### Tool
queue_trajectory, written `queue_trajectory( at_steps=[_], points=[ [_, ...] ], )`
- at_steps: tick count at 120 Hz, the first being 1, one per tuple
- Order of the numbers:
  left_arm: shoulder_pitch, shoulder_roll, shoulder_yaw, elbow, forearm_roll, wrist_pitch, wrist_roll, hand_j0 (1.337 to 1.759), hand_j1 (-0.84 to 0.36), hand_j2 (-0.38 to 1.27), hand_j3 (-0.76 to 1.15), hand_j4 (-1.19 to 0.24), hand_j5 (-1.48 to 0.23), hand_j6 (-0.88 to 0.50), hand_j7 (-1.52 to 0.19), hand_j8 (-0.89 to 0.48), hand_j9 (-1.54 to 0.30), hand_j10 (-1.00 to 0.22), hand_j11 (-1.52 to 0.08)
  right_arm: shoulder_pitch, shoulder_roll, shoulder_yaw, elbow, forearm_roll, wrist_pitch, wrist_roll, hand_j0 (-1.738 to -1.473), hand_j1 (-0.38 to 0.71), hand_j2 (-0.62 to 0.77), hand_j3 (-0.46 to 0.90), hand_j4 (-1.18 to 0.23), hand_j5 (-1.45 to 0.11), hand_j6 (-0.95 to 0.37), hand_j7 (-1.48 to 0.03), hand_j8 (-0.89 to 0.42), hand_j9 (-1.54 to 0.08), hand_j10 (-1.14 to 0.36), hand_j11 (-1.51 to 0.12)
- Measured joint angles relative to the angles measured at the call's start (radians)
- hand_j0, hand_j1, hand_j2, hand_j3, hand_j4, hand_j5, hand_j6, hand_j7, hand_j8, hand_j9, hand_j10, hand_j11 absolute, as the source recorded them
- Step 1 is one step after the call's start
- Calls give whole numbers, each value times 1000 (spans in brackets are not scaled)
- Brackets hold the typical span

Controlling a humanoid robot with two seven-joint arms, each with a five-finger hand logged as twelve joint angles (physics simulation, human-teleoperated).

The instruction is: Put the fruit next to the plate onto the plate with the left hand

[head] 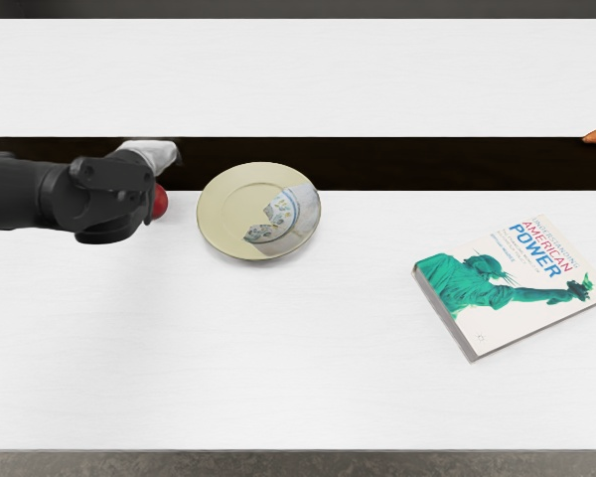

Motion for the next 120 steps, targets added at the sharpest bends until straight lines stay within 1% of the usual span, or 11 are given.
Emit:
queue_trajectory(
  at_steps=[18,38,52,74,100,104,109,117,120],
  points=[
    [26,-19,-1,40,0,-1,-1,1658,41,53,0,-258,-335,-259,-335,-259,-335,-258,-335,0,0,0,0,0,0,0,-1658,-310,-7,0,-33,-43,-33,-43,-33,-43,-33,-43],
    [46,-25,0,71,0,-3,-2,1658,9,58,0,-285,-370,-286,-370,-286,-370,-285,-370,0,0,0,0,0,0,0,-1658,-310,-7,0,-33,-43,-33,-43,-33,-43,-33,-43],
    [54,-25,1,82,0,-4,-3,1658,-10,77,0,-312,-408,-312,-408,-312,-408,-312,-408,0,0,0,0,0,0,0,-1658,-310,-7,0,-33,-43,-33,-43,-33,-43,-33,-43],
    [72,-42,2,94,1,-5,-4,1658,-81,80,0,-364,-474,-364,-474,-364,-474,-364,-474,0,0,0,0,0,0,0,-1658,-310,-7,0,-33,-43,-33,-43,-33,-43,-33,-43],
    [78,-42,6,96,2,-21,-5,1657,-241,96,0,-507,-662,-508,-662,-493,-663,-507,-663,0,0,0,0,0,0,0,-1658,-310,-7,0,-33,-43,-33,-43,-33,-43,-33,-43],
    [78,-43,6,97,2,-27,-4,1657,-259,111,0,-540,-701,-540,-701,-467,-707,-537,-707,0,0,0,0,0,0,0,-1658,-310,-7,0,-33,-43,-33,-43,-33,-43,-33,-43],
    [79,-42,6,99,4,-34,-5,1655,-280,133,0,-572,-749,-572,-749,-427,-757,-509,-760,0,0,0,0,0,0,0,-1658,-310,-7,0,-33,-43,-33,-43,-33,-43,-33,-43],
    [81,-40,6,102,8,-45,-4,1650,-304,138,1,-634,-834,-521,-839,-373,-851,-471,-861,0,0,0,0,0,0,0,-1658,-310,-7,0,-33,-43,-33,-43,-33,-43,-33,-43],
    [81,-40,6,104,9,-50,-4,1642,-316,145,15,-655,-868,-501,-874,-348,-888,-452,-900,0,0,0,0,0,0,0,-1658,-310,-7,0,-33,-43,-33,-43,-33,-43,-33,-43]
  ],
)
